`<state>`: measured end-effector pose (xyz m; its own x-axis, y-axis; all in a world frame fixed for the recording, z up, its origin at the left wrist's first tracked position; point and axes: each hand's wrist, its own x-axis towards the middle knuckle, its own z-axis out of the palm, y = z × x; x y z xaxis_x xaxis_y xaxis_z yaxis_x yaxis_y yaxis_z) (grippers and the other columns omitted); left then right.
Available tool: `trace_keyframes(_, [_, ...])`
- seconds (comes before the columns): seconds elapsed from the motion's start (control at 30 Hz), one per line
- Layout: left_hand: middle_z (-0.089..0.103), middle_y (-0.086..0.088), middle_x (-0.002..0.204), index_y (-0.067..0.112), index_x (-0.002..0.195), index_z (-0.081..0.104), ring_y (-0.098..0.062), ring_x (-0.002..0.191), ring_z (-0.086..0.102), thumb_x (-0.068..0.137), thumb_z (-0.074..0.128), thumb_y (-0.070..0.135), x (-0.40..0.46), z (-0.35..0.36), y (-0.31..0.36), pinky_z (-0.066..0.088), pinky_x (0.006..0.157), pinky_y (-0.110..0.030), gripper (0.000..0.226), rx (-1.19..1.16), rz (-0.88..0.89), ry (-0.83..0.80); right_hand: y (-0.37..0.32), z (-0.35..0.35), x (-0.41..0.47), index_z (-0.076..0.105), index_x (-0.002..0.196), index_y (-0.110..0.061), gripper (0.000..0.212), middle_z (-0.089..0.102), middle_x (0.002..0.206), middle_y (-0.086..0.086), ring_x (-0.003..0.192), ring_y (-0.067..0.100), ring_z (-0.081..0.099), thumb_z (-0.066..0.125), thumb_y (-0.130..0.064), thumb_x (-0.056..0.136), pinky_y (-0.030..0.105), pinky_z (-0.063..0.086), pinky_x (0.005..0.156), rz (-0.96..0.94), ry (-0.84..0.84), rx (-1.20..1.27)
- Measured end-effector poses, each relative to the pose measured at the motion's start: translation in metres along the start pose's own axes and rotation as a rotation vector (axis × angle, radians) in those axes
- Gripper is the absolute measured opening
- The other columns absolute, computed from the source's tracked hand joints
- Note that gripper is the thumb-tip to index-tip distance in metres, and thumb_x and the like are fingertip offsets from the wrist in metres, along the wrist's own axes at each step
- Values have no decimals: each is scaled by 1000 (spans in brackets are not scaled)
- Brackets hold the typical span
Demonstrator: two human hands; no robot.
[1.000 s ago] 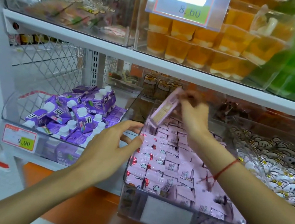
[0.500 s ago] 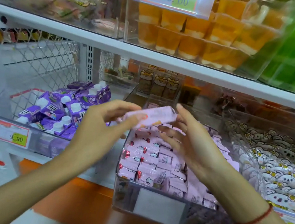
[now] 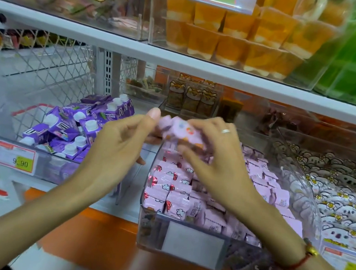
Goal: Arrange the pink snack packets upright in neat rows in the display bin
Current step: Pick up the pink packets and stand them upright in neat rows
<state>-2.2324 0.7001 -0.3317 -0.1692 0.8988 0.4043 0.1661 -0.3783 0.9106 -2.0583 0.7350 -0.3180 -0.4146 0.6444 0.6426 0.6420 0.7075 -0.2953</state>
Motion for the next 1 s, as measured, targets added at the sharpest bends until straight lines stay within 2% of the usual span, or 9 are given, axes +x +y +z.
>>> trace_keyframes(0.13, [66, 18, 104, 34, 111, 61, 5, 89, 63, 84, 64, 34, -2, -1, -10, 54, 80, -34, 27, 149, -6, -6, 26, -2, 17, 49, 115, -21, 32, 62, 107, -3, 99, 13, 60, 65, -20, 87, 28, 48, 88, 477, 100, 531])
trace_keyframes(0.27, [67, 24, 103, 41, 101, 63, 6, 87, 65, 85, 66, 23, -6, 3, -14, 50, 91, -32, 24, 219, -66, -119, 42, 15, 37, 32, 126, -12, 43, 60, 115, 9, 100, 22, 64, 58, -14, 92, 39, 52, 92, 718, 40, 649])
trace_keyframes(0.37, [69, 21, 103, 38, 100, 65, 6, 86, 65, 85, 66, 23, -6, 1, -15, 51, 85, -28, 21, 218, -76, -128, 40, 30, 40, 25, 128, -16, 47, 58, 105, 3, 77, 8, 64, 55, -7, 93, 32, 59, 72, 623, -17, 641])
trace_keyframes(0.43, [69, 20, 104, 36, 100, 65, 6, 84, 65, 86, 66, 21, -6, 1, -14, 53, 79, -26, 20, 206, -86, -131, 43, 34, 41, 32, 124, -20, 45, 60, 91, -5, 69, 7, 62, 61, -12, 90, 30, 57, 69, 480, -74, 433])
trace_keyframes(0.53, [68, 19, 106, 33, 103, 65, 4, 87, 65, 86, 65, 23, -7, 1, -13, 55, 81, -31, 20, 214, -94, -139, 51, 39, 41, 53, 110, -23, 32, 61, 104, 3, 93, 20, 59, 70, -23, 83, 36, 50, 78, 244, -206, 55])
trace_keyframes(0.63, [67, 19, 107, 30, 108, 66, 3, 88, 65, 86, 64, 26, -8, 0, -12, 54, 85, -38, 23, 222, -108, -144, 58, 49, 40, 69, 108, -22, 23, 51, 124, 11, 115, 30, 43, 58, -34, 91, 38, 38, 94, 157, -428, -208])
trace_keyframes(0.8, [67, 19, 108, 31, 110, 65, -1, 91, 65, 86, 64, 30, -8, 0, -11, 53, 87, -43, 24, 246, -114, -152, 61, 40, 52, 63, 122, -22, 30, 50, 133, 9, 122, 26, 43, 49, -20, 95, 32, 34, 100, 200, -632, -118])
trace_keyframes(0.93, [67, 20, 107, 30, 110, 66, 1, 90, 65, 86, 64, 30, -8, 0, -11, 52, 88, -42, 24, 261, -109, -153, 63, 19, 60, 64, 111, -21, 21, 64, 112, -2, 93, 7, 58, 57, -15, 92, 18, 42, 71, 317, -387, 108])
trace_keyframes(1.0, [67, 20, 107, 31, 109, 66, 1, 88, 65, 87, 64, 30, -8, 0, -11, 52, 89, -39, 23, 279, -100, -150, 65, 15, 56, 68, 98, -21, 12, 66, 102, -5, 78, 1, 55, 65, -23, 87, 16, 39, 63, 355, -435, 36])
